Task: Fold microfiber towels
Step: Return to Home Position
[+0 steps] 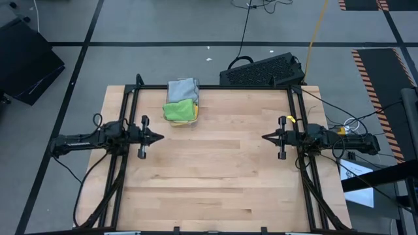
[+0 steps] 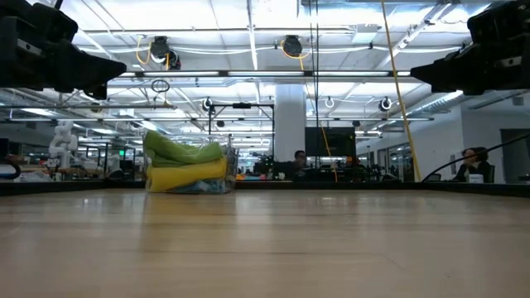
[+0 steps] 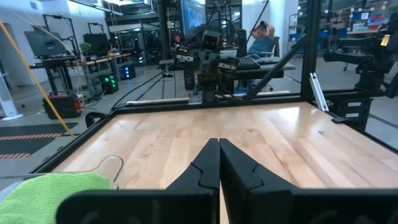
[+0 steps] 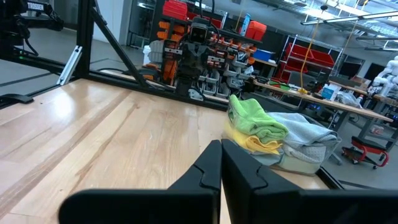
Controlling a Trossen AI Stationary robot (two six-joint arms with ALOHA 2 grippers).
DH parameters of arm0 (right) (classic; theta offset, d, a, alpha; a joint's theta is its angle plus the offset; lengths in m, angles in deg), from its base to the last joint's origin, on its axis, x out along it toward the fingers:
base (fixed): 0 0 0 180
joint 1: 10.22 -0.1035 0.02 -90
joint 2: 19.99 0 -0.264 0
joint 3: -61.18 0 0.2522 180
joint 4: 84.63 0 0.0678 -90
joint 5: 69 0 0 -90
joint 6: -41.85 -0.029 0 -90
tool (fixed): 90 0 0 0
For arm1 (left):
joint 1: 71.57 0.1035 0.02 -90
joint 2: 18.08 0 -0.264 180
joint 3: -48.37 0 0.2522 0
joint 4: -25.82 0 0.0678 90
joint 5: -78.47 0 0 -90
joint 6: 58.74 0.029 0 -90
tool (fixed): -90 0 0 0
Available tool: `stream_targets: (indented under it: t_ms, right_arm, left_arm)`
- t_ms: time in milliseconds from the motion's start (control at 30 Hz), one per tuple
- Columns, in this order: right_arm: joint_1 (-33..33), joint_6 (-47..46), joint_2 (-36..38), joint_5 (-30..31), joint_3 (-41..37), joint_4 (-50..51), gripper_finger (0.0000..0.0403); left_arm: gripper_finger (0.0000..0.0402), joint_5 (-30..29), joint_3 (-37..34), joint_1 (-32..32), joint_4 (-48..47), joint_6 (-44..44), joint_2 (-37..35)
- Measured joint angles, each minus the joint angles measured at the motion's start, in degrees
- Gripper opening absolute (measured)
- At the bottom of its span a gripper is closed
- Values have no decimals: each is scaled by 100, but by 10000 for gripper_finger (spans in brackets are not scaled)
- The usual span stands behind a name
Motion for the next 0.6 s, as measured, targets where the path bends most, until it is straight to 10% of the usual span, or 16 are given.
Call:
stream_targets:
  t_ms: [600]
  right_arm:
    - [0,0,0,0,-2,0,0]
  left_arm:
    - [6,-22,0,-10,-2,-2,0]
